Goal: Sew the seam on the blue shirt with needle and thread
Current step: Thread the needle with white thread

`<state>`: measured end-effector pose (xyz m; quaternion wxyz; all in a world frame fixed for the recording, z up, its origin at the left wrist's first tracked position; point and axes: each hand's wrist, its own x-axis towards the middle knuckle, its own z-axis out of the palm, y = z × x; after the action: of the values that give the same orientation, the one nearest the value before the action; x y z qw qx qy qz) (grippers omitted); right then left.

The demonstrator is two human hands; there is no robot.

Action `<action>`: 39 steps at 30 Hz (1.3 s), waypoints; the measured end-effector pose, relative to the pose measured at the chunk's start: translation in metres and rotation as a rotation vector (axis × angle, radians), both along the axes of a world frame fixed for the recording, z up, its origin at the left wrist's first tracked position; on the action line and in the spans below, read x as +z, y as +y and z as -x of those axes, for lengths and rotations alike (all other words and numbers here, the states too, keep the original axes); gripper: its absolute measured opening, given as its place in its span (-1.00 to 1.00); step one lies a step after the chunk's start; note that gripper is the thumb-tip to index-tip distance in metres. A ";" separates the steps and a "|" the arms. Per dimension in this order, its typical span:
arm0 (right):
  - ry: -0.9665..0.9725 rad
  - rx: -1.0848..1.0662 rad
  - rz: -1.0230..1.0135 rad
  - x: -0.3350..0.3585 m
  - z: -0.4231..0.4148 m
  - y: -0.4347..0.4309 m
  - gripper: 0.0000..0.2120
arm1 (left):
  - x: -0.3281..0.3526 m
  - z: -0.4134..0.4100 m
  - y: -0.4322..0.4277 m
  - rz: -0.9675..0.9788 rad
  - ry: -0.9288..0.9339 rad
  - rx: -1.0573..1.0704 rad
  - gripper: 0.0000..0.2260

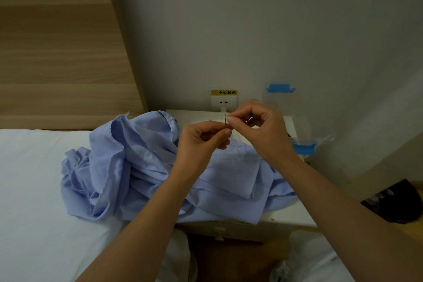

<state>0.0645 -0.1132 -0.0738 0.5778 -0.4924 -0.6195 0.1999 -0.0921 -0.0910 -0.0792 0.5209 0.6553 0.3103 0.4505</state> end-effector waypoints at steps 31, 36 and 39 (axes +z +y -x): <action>0.011 0.001 0.002 0.000 0.001 0.000 -0.86 | 0.001 -0.001 -0.001 0.017 0.006 0.009 -0.84; 0.021 0.005 0.006 0.000 0.001 0.000 -0.82 | 0.001 0.000 -0.001 0.024 -0.007 0.005 -0.84; 0.019 0.004 0.014 0.000 0.001 -0.001 -0.85 | 0.002 -0.001 -0.001 0.029 -0.004 0.002 -0.85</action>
<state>0.0640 -0.1138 -0.0734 0.5797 -0.4934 -0.6135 0.2100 -0.0911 -0.0921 -0.0774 0.5304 0.6465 0.3165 0.4478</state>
